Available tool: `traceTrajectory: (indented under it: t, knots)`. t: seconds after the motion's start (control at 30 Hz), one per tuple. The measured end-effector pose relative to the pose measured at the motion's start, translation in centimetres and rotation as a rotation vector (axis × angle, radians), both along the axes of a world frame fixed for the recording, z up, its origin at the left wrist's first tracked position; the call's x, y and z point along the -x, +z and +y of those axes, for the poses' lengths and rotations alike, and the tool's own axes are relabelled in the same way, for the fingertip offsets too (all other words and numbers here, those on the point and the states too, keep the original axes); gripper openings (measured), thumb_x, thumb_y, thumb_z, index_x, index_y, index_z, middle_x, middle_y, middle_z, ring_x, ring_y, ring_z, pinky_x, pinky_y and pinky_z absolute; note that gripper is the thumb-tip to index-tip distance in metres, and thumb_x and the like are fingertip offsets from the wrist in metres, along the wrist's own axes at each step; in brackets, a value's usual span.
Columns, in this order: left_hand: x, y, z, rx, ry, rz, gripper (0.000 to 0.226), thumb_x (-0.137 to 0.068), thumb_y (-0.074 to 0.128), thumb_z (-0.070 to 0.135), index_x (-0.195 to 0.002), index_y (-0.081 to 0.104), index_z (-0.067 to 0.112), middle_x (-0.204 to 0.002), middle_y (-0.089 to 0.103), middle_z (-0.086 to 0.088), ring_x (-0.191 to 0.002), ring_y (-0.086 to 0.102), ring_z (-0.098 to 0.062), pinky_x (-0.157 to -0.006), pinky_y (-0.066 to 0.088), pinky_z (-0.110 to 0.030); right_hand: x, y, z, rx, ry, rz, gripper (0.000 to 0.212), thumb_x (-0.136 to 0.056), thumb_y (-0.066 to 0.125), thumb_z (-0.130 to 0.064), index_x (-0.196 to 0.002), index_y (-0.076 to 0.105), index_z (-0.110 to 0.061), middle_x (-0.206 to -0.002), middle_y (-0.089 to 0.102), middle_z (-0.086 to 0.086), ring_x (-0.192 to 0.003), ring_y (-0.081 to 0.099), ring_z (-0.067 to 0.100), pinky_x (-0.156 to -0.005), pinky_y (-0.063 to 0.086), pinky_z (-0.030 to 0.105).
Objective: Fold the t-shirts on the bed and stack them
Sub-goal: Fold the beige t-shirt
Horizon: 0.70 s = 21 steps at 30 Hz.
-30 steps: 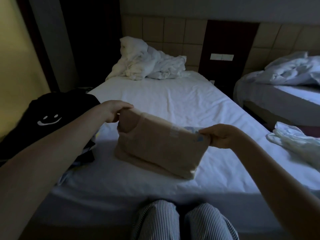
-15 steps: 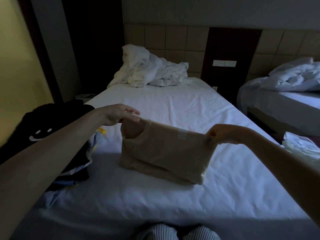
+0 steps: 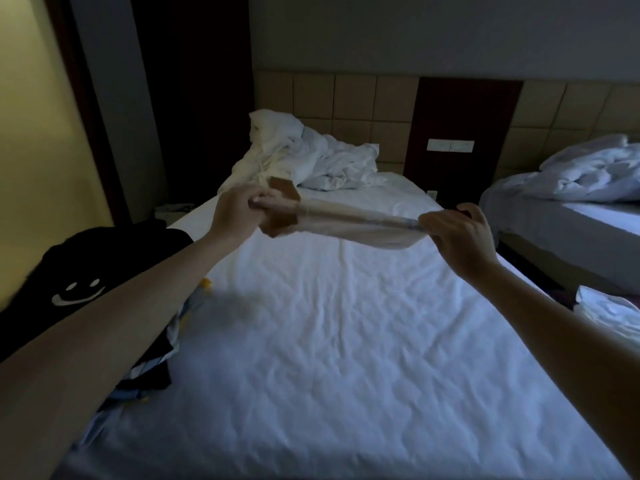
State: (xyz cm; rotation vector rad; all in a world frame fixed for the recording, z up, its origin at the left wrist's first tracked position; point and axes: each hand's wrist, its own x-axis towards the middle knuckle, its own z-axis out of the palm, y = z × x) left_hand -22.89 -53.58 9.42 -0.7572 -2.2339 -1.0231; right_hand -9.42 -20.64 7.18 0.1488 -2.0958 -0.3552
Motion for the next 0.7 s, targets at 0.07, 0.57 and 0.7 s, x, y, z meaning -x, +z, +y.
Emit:
traceTrajectory:
  t: [0.07, 0.57, 0.7]
  knots:
    - [-1.7, -3.2, -0.9, 0.054, -0.042, -0.085, 0.026, -0.082, 0.065, 0.004, -0.107, 0.071, 0.007, -0.105, 0.069, -0.011, -0.099, 0.062, -0.025, -0.08, 0.044, -0.028, -1.5, -3.3, 0.3, -0.043, 0.046, -0.038, 0.021, -0.082, 0.05, -0.012, -0.086, 0.071, -0.011, -0.083, 0.071, 0.006, -0.075, 0.069, 0.024, -0.084, 0.037, 0.038]
    - [-6.7, -18.6, -5.3, 0.139, -0.093, -0.868, 0.008, -0.08, 0.075, 0.017, -0.081, 0.068, 0.017, -0.064, 0.061, 0.009, -0.071, 0.058, -0.004, -0.06, 0.039, -0.01, -9.9, -15.2, -2.1, 0.221, 0.044, -0.854, 0.048, -0.086, 0.045, -0.063, -0.114, 0.066, -0.032, -0.114, 0.068, -0.009, -0.096, 0.066, 0.013, -0.086, 0.039, 0.028]
    - [-6.4, -16.9, -3.0, 0.614, 0.187, -0.578, 0.037, -0.075, 0.064, 0.053, -0.105, 0.062, 0.031, -0.11, 0.055, -0.004, -0.117, 0.047, -0.03, -0.093, 0.039, -0.032, -8.0, -13.4, -4.3, 0.358, 0.06, -0.891, 0.107, -0.066, -0.006, -0.089, -0.103, 0.071, -0.024, -0.114, 0.068, -0.001, -0.109, 0.059, 0.018, -0.097, 0.033, 0.03]
